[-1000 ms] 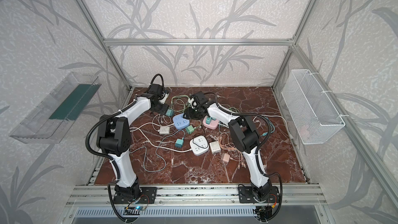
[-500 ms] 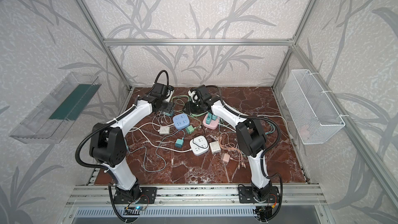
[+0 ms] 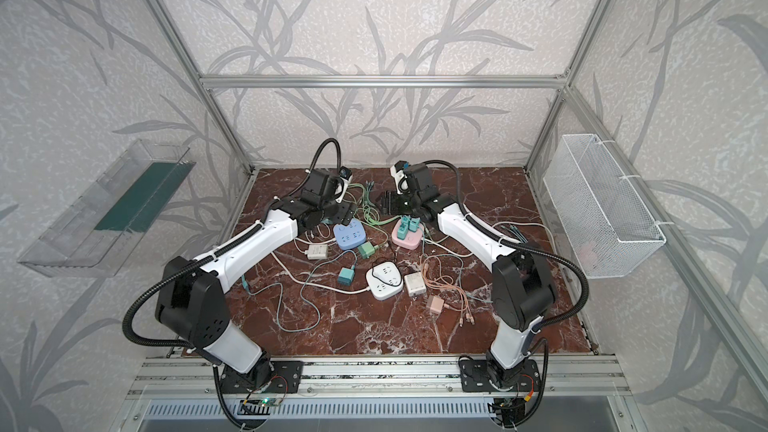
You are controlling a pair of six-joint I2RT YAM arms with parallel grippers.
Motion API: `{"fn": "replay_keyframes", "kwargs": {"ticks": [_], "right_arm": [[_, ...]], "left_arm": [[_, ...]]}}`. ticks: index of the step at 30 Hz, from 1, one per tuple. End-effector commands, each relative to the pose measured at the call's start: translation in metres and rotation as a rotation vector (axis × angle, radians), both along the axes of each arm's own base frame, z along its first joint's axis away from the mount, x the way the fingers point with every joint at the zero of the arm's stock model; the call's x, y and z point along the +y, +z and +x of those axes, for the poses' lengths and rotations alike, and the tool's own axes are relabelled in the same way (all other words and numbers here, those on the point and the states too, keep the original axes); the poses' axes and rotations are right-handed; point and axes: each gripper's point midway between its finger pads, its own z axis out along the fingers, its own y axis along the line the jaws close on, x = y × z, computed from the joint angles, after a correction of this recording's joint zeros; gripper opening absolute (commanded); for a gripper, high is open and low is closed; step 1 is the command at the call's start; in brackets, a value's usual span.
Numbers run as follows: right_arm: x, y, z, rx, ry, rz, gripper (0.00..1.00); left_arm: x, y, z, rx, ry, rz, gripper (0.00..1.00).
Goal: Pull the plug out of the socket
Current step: 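Move left gripper to a pink-strip teal charger while right moves there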
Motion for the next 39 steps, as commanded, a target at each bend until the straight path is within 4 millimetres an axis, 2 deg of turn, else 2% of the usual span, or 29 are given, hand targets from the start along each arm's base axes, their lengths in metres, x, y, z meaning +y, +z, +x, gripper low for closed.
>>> {"fn": "replay_keyframes", "kwargs": {"ticks": [1,4,8,11,14,18,22,25,29,39], "right_arm": [[-0.036,0.028,0.008,-0.108,-0.117,0.011,0.65],[-0.066,0.024,0.004,-0.113,-0.194,-0.005,0.67],[-0.102,0.008,-0.005,-0.085,-0.281,-0.055,0.71],[-0.122,-0.012,-0.013,-0.026,-0.331,-0.074,0.72],[-0.131,-0.029,-0.022,0.016,-0.345,-0.077,0.74],[-0.133,-0.051,-0.033,0.068,-0.337,-0.083,0.74],[-0.121,-0.065,-0.04,0.097,-0.269,-0.041,0.73],[-0.116,-0.082,-0.046,0.156,-0.223,-0.06,0.73],[-0.115,-0.106,-0.051,0.237,-0.202,-0.099,0.73],[-0.103,-0.134,-0.039,0.306,-0.195,-0.087,0.69]], "left_arm": [[-0.022,0.007,-0.007,-0.034,-0.024,-0.057,0.91],[-0.044,0.001,-0.016,-0.011,-0.065,-0.082,0.91],[-0.073,-0.007,-0.029,0.019,-0.105,-0.132,0.91],[-0.09,-0.014,-0.038,0.04,-0.126,-0.161,0.91],[-0.104,-0.022,-0.046,0.064,-0.143,-0.183,0.91],[-0.122,-0.033,-0.057,0.105,-0.155,-0.241,0.92],[-0.137,-0.046,-0.066,0.148,-0.158,-0.284,0.91],[-0.144,-0.06,-0.07,0.188,-0.156,-0.289,0.92],[-0.148,-0.077,-0.067,0.225,-0.129,-0.252,0.91],[-0.158,-0.091,-0.051,0.248,-0.096,-0.219,0.84]]}}
